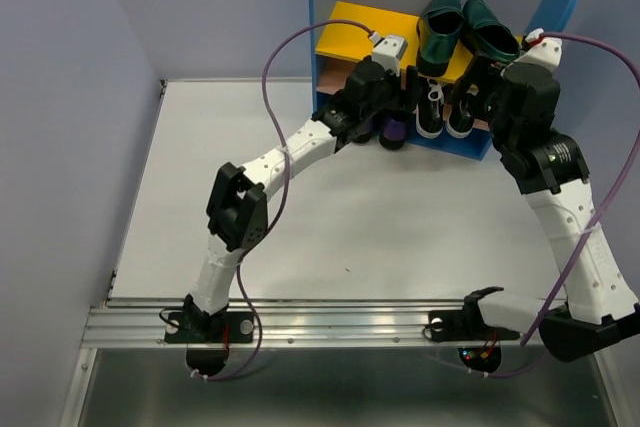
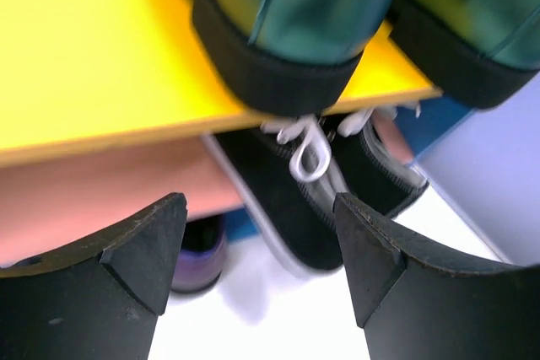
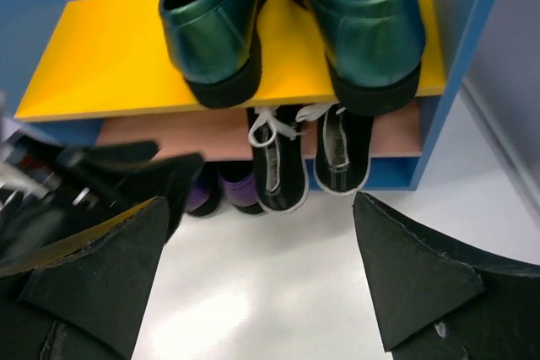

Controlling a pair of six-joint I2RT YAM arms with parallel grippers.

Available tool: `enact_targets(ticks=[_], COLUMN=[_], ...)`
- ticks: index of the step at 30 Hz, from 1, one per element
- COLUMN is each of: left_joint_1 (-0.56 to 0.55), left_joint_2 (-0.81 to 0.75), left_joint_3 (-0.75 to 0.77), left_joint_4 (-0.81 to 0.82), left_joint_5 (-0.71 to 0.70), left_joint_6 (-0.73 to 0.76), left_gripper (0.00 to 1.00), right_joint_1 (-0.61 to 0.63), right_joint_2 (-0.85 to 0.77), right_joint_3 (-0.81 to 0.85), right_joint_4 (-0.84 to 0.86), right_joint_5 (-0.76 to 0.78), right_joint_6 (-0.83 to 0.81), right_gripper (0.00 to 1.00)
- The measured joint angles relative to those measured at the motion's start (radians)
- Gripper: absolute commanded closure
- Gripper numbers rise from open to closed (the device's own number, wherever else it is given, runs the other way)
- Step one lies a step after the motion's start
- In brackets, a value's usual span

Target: Place and organize the shoes onto the shoe shelf

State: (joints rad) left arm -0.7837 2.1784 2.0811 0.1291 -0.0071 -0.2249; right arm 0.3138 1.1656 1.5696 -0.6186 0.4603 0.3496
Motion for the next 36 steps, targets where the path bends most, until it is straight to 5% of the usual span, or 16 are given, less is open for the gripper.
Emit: enact_targets(ticks=[8, 19, 36], left_joint_1=[0.000, 0.002, 0.013], left_joint_2=[-0.360, -0.811, -0.862], left_joint_3=[-0.363, -0.735, -0.843], left_joint_4=[-0.003, -0.037, -0.113], left_joint_5=[-0.137, -0.373, -0.421], left_joint_6=[0.012, 0.014, 0.000], left_gripper=[0.19, 0.18, 0.18], right_joint_1=[-0.069, -0.297, -0.348], right_joint_2=[0.182, 0.412, 0.430], right_joint_3=[0.180, 0.254, 0.198], right_joint_4=[-0.010, -0.027, 0.062], right_joint_5=[0.102, 0.014, -0.172], right_joint_6=[-0.074, -0.080, -0.066], right_gripper=[0.01, 0.00, 0.00])
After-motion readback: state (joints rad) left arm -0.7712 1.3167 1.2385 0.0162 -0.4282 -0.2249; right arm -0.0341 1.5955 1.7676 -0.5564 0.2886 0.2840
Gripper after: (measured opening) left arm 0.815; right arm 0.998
